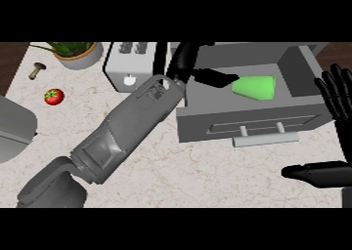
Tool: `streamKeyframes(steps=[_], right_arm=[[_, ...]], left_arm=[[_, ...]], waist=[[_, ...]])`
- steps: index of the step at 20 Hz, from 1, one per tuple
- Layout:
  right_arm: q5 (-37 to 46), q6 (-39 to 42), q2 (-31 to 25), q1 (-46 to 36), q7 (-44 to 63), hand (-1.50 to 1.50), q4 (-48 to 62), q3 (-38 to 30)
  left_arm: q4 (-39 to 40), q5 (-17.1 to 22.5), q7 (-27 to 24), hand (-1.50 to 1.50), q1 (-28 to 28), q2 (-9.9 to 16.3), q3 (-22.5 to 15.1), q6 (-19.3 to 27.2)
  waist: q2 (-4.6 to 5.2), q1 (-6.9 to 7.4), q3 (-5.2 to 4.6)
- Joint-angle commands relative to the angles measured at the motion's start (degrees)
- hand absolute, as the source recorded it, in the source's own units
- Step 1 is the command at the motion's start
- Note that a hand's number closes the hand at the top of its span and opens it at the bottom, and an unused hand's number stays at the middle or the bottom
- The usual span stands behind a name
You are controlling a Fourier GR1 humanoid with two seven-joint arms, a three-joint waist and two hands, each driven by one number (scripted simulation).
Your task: Pick up the cup, place it into the drawer and close the drawer
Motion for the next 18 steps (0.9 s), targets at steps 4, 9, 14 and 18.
streamKeyframes(steps=[4,9,14,18], right_arm=[[-7.0,3.3,0.8,0.1,-1.8,-1.5,2.2,-1.6],[-12.8,6.9,-1.5,0.2,5.3,1.5,-4.4,-0.5],[-3.6,9.9,-5.2,2.1,0.8,1.5,-4.0,1.3],[-2.3,12.8,-7.5,7.0,1.7,1.5,-8.1,1.7]], left_arm=[[-3.7,3.1,-7.8,-1.5,3.9,0.0,-1.8,3.1],[-3.8,6.6,-9.3,-1.5,-0.9,0.0,2.7,1.1],[-7.9,7.1,-7.2,-1.5,0.3,0.0,2.0,4.3],[-10.2,6.6,-5.8,-1.5,2.4,1.7,5.1,2.7]], waist=[[-0.1,1.0,-0.01],[-0.45,1.83,-0.08],[-0.92,4.02,-0.07],[-1.24,4.87,-0.09]])
